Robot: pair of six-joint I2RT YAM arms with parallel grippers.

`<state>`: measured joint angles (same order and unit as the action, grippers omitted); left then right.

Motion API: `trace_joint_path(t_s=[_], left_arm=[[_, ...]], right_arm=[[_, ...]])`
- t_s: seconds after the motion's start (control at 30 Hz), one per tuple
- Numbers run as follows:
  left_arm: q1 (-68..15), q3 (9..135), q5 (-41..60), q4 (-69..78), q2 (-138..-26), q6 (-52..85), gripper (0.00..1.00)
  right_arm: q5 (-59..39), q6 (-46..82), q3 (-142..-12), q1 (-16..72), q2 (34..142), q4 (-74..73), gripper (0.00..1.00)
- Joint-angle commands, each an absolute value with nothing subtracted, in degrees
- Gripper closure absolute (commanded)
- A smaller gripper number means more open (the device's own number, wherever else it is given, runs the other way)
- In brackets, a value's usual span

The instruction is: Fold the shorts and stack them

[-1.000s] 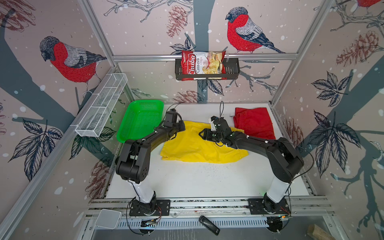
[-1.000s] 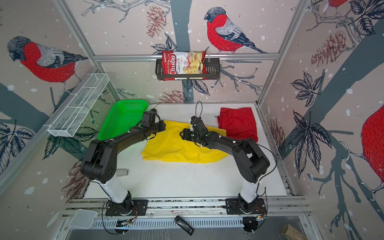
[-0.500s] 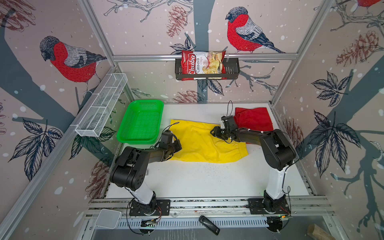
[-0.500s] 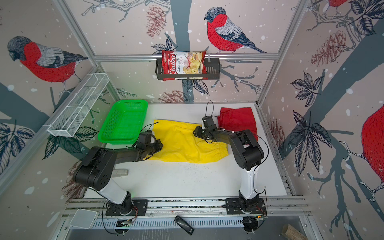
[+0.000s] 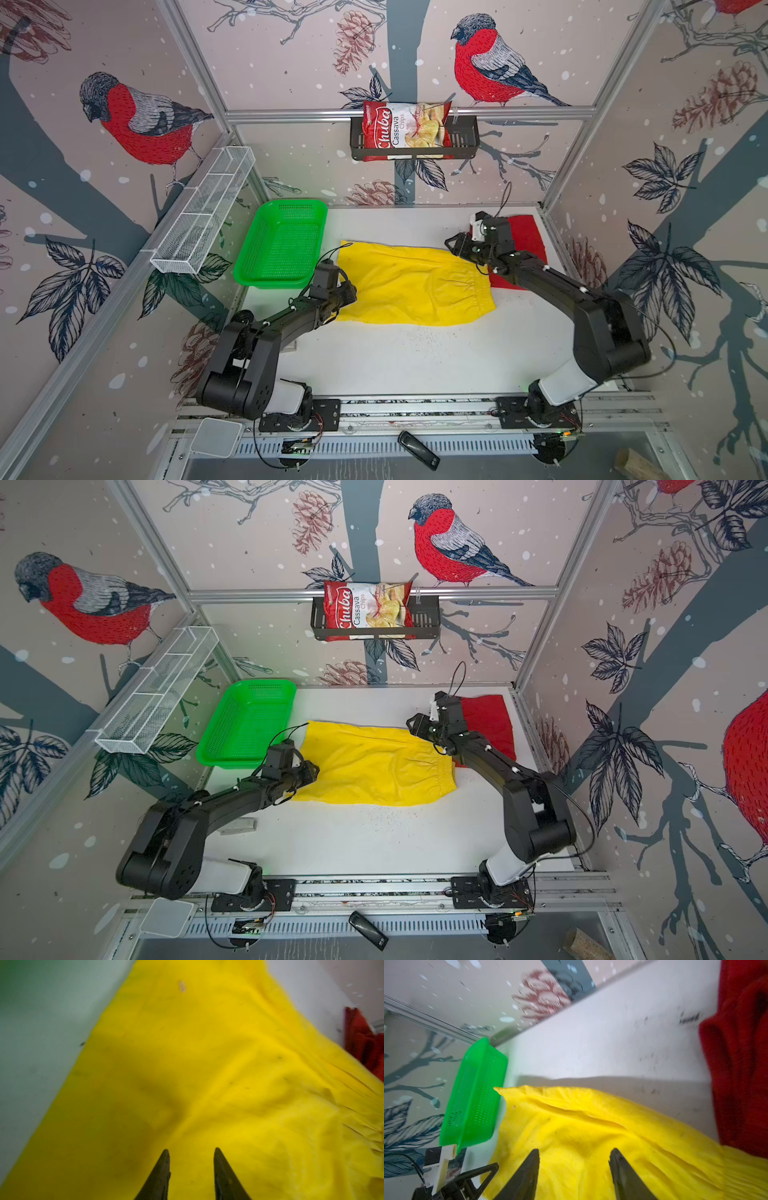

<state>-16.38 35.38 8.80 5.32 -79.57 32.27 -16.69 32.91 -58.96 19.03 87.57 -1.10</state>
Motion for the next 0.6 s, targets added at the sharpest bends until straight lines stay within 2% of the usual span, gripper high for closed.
trace_joint_path(t_s=[0.0,0.13,0.27,0.37,0.57], left_arm=[[-20.49,39.18,8.94,2.65,-78.22,25.54,0.53],[-28.18,43.27,9.27,6.52,-79.62,18.88,0.45],[-39.25,47.24,11.80,12.64,-83.99,3.81,0.44],[-45.77,50.10,15.16,17.28,-89.53,-6.98,0.42],[-52.13,59.71,21.58,23.20,-103.47,-12.21,0.37]], right_arm=[[-18.39,32.36,-54.13,14.79,81.27,3.71,0.43],[-25.79,34.96,-42.30,5.04,71.07,1.16,0.42],[-34.76,37.29,-32.46,-5.49,62.97,-1.69,0.40],[-39.10,38.02,-27.69,-12.59,60.33,-2.87,0.39],[-42.98,37.81,-22.16,-19.06,57.62,-4.83,0.35]])
